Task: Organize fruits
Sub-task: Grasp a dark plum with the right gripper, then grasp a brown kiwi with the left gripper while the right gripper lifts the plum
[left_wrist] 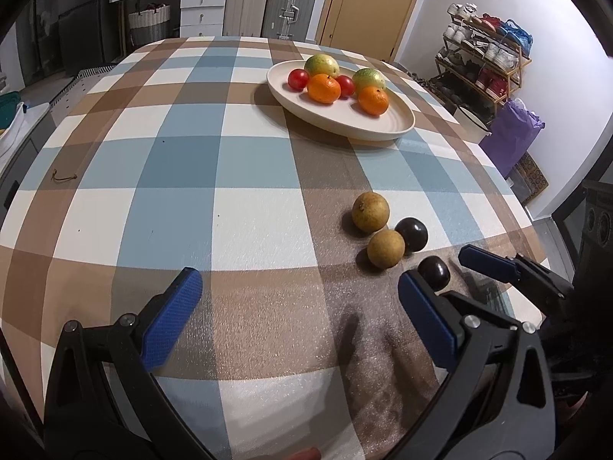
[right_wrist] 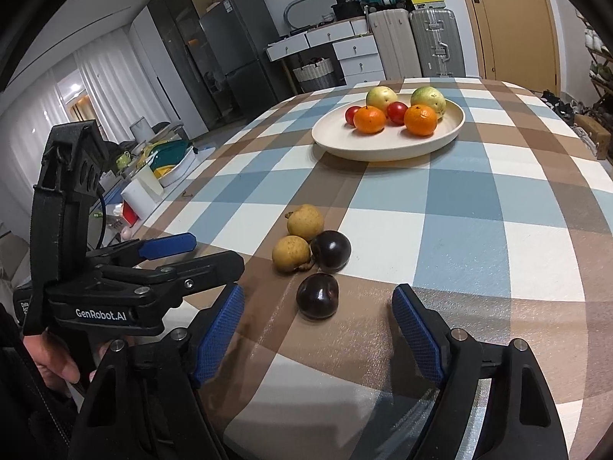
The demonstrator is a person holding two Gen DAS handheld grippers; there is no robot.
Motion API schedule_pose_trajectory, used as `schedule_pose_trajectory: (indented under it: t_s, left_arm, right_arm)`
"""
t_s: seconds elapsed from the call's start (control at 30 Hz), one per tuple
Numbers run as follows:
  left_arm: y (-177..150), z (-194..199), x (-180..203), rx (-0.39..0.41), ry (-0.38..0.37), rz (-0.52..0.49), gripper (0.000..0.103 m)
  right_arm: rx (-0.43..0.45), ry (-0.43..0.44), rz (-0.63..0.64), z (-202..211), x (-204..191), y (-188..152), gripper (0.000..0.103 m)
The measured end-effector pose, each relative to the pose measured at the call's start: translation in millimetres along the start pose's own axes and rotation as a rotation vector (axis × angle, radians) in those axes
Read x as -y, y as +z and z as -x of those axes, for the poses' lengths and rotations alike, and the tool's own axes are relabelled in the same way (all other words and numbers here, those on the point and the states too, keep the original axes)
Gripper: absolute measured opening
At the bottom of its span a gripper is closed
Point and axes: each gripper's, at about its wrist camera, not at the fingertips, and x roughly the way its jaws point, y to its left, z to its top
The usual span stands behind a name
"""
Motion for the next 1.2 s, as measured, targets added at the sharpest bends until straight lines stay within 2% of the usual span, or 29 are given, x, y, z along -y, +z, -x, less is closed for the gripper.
schedule_pose_trajectory:
  t_s: [0.27, 0.4, 0.5, 0.57, 0.63, 0.67, 1.2]
  left_arm:
    - [0, 2, -3, -0.002, -0.009, 0.01, 0.102]
    - [0, 4, -3, 0.007, -0.007, 0.008, 0.102]
    - [-1, 4, -4, 0.006, -0.005, 0.012, 0.102]
    - [0, 3, -8, 0.003, 0.0, 0.024, 0.102]
    - [-1, 4, -12, 0.005, 0.0, 0.038, 0.102]
    - [-1, 4, -13, 0.007, 0.001, 0.042, 0.102]
    - [-5, 4, -7, -0.009, -0.021, 0.027, 0.102]
  right_arm:
    - [-0.001, 0.007, 0.015, -4, -4, 0, 0.072]
    - [-0.016, 0.026, 0.016, -9, -4, -1, 0.058]
    - [-0.014, 0.029, 0.01, -8, -4, -2, 0.054]
    - [-0.015, 0.029, 0.011, -8, -4, -2, 0.048]
    - [-0.017, 0.009, 0.027, -9, -7, -3, 0.028]
    - [-0.015, -0.005, 0.039, -9, -8, -3, 0.025]
    - [0.043, 0.009, 0.037, 8, -5, -3, 0.024]
